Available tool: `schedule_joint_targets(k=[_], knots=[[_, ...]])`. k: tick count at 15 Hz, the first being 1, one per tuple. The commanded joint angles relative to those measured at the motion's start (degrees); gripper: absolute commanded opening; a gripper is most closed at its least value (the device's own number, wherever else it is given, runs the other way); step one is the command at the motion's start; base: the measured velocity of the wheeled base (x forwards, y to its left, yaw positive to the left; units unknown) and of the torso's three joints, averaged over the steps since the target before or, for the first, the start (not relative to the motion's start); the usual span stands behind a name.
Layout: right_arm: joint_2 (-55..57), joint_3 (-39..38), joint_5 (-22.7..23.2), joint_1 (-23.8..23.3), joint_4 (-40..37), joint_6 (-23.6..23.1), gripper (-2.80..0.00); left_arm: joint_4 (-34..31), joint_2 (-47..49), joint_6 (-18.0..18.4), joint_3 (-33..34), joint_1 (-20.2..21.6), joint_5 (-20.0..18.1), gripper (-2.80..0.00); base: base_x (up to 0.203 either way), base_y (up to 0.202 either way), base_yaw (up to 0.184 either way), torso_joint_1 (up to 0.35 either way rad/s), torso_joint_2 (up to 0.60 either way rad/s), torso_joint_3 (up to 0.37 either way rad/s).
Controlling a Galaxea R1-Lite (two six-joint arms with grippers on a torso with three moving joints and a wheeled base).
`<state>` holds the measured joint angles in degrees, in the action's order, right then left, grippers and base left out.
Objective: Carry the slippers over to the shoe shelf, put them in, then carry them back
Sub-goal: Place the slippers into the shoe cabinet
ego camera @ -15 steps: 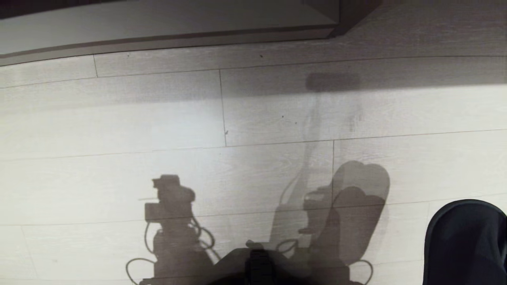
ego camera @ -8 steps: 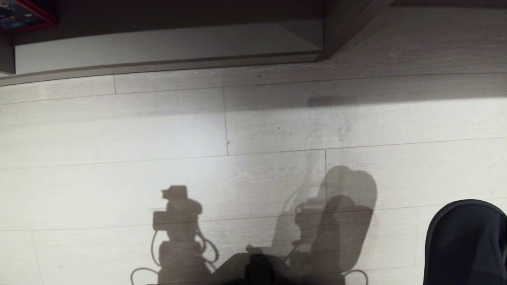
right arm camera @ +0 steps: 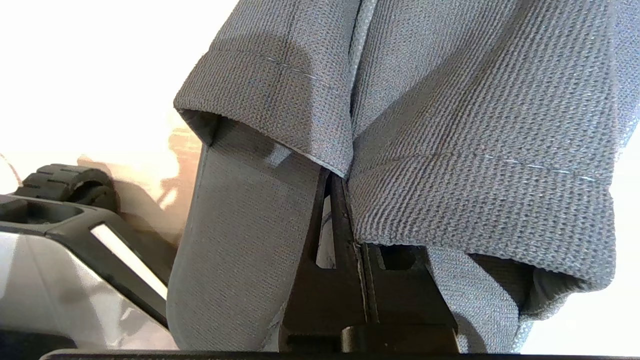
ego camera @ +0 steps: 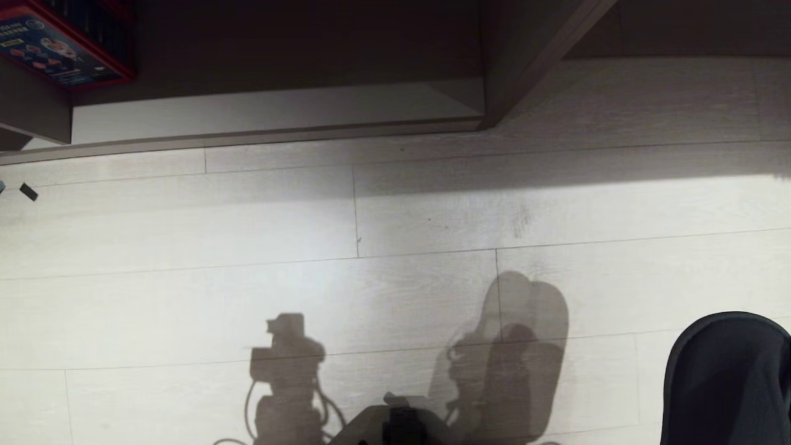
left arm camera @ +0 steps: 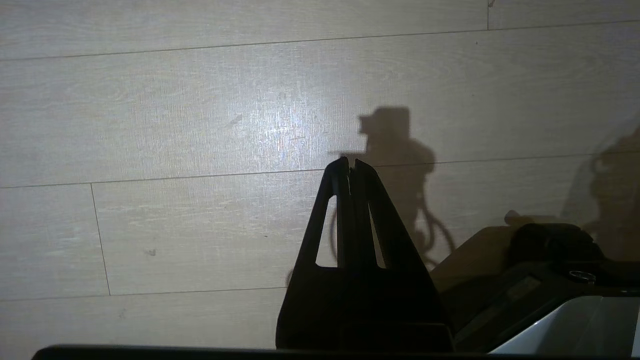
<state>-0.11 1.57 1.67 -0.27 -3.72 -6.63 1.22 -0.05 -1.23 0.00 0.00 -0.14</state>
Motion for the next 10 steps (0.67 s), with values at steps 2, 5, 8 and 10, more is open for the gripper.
schedule_joint_targets(k=[2, 5, 8, 10], knots=[[0.2, 0.1, 0.1, 0.0, 0.0, 0.3, -2.80, 0.3, 0.0, -0.1, 0.4, 0.0, 0.1, -2.80, 0.000, 0.000, 0.000, -0.001, 0.00, 0.207], [0.2, 0.1, 0.1, 0.0, -0.1, 0.1, -2.80, 0.3, 0.0, -0.2, 0.4, 0.0, 0.0, -2.80, 0.000, 0.000, 0.000, 0.001, 0.00, 0.200], [0.2, 0.1, 0.1, 0.0, -0.1, 0.2, -2.80, 0.3, 0.0, -0.2, 0.4, 0.0, 0.1, -2.80, 0.000, 0.000, 0.000, 0.003, 0.00, 0.199], [0.2, 0.1, 0.1, 0.0, 0.0, 0.2, -2.80, 0.3, 0.0, -0.2, 0.4, 0.0, 0.1, -2.80, 0.000, 0.000, 0.000, 0.002, 0.00, 0.205]])
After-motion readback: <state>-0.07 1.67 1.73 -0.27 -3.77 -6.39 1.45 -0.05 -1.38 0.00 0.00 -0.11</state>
